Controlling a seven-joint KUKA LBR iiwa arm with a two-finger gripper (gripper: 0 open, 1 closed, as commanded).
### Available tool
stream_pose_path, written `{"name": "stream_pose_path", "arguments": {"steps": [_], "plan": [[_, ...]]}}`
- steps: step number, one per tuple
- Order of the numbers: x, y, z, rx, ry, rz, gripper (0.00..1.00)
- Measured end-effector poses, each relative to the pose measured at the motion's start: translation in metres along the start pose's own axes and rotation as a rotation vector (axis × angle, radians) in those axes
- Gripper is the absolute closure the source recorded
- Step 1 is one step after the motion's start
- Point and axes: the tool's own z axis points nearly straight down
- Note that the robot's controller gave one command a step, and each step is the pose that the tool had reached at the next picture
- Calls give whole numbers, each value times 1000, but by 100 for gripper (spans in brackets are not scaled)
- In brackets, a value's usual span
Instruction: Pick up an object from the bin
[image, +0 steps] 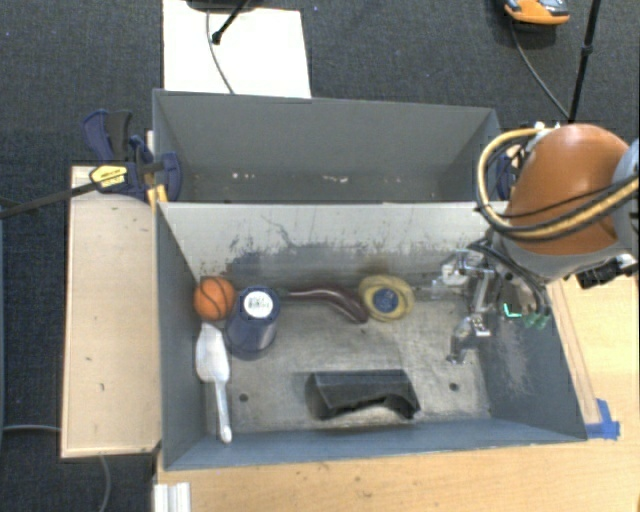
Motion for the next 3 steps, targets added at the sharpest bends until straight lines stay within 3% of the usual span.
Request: {"name": "stream_pose_path", "arguments": {"steps": [1, 2, 3], "plan": [[-2, 0, -4, 1, -8, -2, 0], [5, 36, 50, 1, -11, -106, 0], [30, 68, 51, 0, -1, -284, 0]]}}
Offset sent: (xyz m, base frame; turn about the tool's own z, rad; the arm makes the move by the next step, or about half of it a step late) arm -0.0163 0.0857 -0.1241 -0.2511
